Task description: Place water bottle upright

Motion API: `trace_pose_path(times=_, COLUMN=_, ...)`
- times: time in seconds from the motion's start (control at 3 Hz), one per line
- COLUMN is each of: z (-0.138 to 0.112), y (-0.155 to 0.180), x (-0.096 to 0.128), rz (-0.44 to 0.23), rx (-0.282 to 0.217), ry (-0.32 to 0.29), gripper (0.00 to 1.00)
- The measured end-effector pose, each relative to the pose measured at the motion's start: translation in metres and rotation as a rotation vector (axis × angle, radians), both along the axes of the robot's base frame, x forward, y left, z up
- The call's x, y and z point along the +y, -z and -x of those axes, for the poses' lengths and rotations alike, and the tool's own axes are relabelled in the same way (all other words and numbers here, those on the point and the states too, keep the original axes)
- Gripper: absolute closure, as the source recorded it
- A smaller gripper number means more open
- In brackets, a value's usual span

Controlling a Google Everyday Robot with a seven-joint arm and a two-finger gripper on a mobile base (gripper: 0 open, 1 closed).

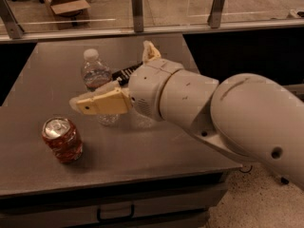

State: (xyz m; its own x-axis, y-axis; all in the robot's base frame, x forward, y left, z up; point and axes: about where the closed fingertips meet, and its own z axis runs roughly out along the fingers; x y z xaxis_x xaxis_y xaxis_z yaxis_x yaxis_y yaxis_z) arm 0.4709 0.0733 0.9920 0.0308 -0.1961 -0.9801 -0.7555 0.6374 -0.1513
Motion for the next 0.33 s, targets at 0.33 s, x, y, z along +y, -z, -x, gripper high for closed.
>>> trace_pose_path(times=0.33, z=0.0024, y=-0.0028, x=-0.0113, rz=0.024, rx=-0.008, ry=0.033, gripper=0.0)
